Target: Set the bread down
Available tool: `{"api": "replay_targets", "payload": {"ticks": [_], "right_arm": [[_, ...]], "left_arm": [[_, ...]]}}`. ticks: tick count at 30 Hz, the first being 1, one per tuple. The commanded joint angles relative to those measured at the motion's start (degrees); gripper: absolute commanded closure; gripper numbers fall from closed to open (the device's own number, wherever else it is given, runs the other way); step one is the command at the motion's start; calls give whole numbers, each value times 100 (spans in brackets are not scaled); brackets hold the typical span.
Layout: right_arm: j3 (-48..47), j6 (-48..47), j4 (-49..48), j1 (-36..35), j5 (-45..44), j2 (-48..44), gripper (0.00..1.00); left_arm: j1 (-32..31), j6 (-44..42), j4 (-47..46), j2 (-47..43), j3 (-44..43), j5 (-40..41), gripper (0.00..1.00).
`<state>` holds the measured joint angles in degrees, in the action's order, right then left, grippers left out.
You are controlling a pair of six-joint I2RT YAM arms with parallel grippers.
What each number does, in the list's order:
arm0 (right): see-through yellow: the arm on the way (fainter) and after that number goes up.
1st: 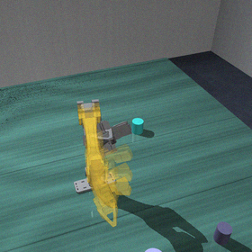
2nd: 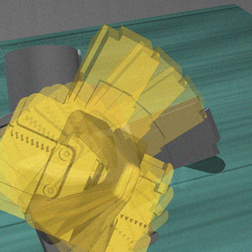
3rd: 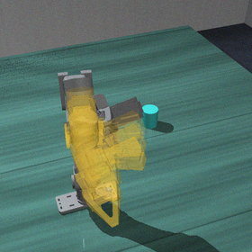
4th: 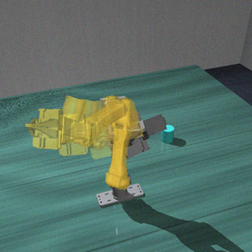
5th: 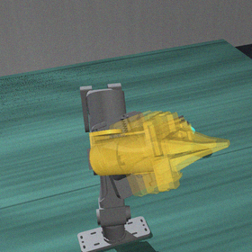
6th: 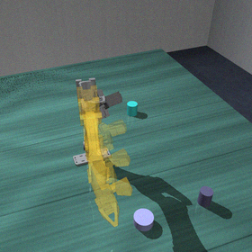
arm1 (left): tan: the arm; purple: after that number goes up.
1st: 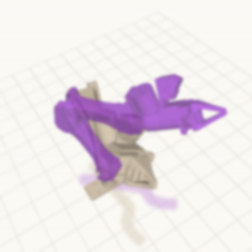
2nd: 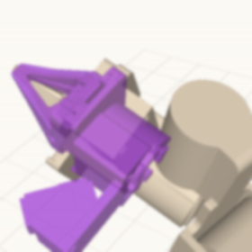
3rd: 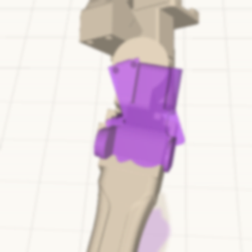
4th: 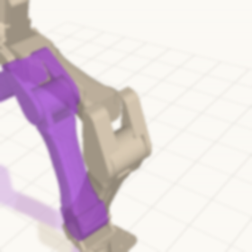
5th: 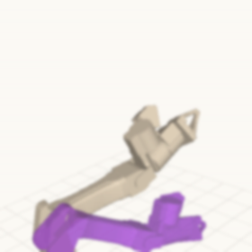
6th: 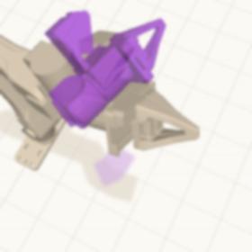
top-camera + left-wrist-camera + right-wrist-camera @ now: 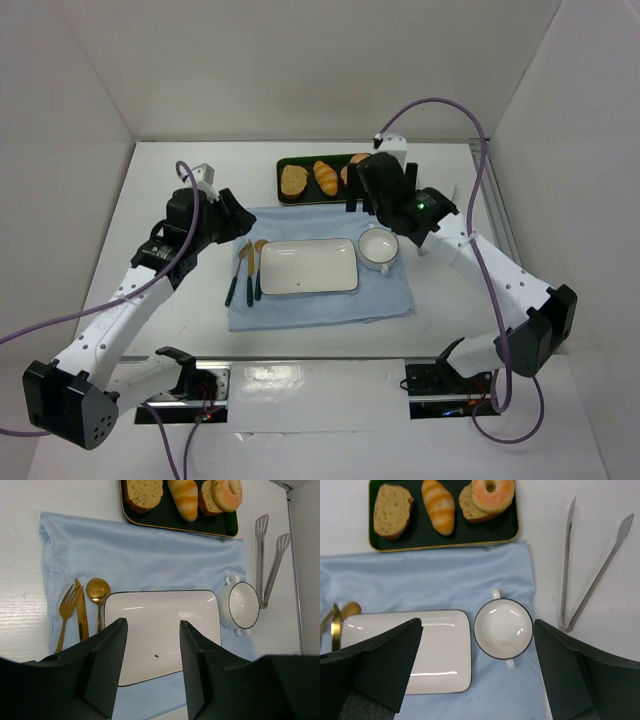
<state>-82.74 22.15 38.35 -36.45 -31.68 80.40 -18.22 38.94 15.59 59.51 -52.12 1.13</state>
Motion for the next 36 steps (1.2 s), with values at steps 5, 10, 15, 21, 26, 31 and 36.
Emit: {"api": "replay_targets", "payload": {"ticks": [5, 10, 15, 21, 26, 31, 36], "right_arm": [[319, 25, 119, -400, -1226, -272, 1], [188, 324, 805, 470, -514, 212, 1], [188, 290, 1033, 1358, -366, 563, 1], [504, 114, 1211, 1877, 144, 749, 1], [873, 236, 1289, 2124, 452, 740, 1], [1549, 237, 1000, 2414, 732, 740, 1], [1945, 298, 544, 2791, 1260, 792, 4]], "left_arm": [[-24, -54, -101, -53, -158, 90, 41], [-24, -53, -48, -185, -106, 90, 41], [-24, -53, -48, -351, -106, 142, 41], [-24, -106, 5, -352, -106, 195, 41], [-24, -106, 5, -405, -106, 195, 41], [-24, -106, -48, -405, -44, 143, 41], [-24, -106, -101, -405, 9, 142, 41]]}}
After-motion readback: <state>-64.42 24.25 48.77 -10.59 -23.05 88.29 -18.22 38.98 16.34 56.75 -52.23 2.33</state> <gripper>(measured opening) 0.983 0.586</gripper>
